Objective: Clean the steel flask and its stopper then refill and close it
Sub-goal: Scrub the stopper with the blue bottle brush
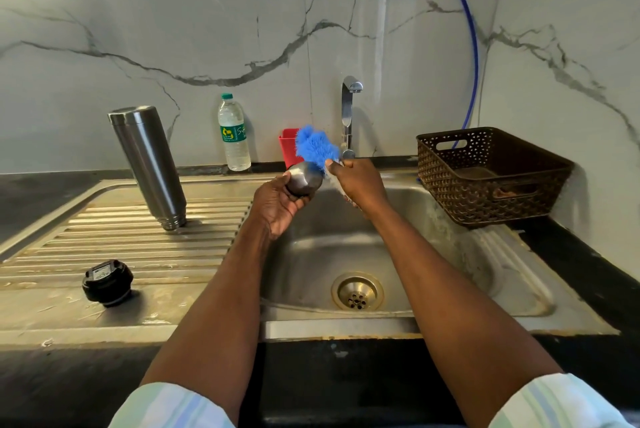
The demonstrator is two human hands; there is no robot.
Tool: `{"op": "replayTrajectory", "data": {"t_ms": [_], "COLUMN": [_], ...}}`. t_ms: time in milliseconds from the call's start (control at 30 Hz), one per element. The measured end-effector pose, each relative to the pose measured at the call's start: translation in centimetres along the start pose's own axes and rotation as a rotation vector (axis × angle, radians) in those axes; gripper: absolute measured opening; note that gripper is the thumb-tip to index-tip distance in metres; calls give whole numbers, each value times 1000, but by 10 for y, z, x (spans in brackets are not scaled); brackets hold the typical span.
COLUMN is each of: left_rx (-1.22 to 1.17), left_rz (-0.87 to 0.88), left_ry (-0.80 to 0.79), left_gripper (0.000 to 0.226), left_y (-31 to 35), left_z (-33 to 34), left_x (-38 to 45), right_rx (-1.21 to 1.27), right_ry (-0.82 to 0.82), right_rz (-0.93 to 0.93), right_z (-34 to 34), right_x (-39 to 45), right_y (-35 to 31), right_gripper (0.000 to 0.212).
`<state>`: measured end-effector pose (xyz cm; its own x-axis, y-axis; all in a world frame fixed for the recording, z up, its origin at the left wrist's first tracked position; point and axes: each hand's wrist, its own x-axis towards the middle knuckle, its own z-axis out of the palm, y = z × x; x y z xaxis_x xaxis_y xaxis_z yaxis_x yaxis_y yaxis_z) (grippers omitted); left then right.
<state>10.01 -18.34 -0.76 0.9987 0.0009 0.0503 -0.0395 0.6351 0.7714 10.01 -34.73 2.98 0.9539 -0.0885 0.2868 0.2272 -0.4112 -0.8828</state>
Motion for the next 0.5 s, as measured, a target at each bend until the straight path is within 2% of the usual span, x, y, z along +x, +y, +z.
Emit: {"op": "replayTrajectory", "data": {"t_ms": [67, 133, 233, 333, 400, 500], "left_rx": [66, 111, 106, 277, 352, 297], "left_rz": [-27, -38, -19, -13, -11, 24], "left_ry": [18, 16, 52, 140, 162, 112], "left_gripper": [41, 36, 24, 8, 4, 6], "left_y": [0, -2, -4, -5, -6, -6], "left_z": [1, 2, 0, 2, 1, 1], "left_x": [-2, -3, 0, 3, 3, 3], "right_rx": [-80, -136, -80, 30, 20, -80], "right_ry": [-26, -46, -47, -53, -55, -39], "right_rz": [2, 34, 48, -8, -2, 42], "right_z": [2, 3, 3, 3, 4, 4], "right_x": [0, -1, -2, -4, -5, -2], "right_y": [-2, 0, 0, -6, -4, 5], "right_gripper": [33, 36, 37, 31, 29, 31]}}
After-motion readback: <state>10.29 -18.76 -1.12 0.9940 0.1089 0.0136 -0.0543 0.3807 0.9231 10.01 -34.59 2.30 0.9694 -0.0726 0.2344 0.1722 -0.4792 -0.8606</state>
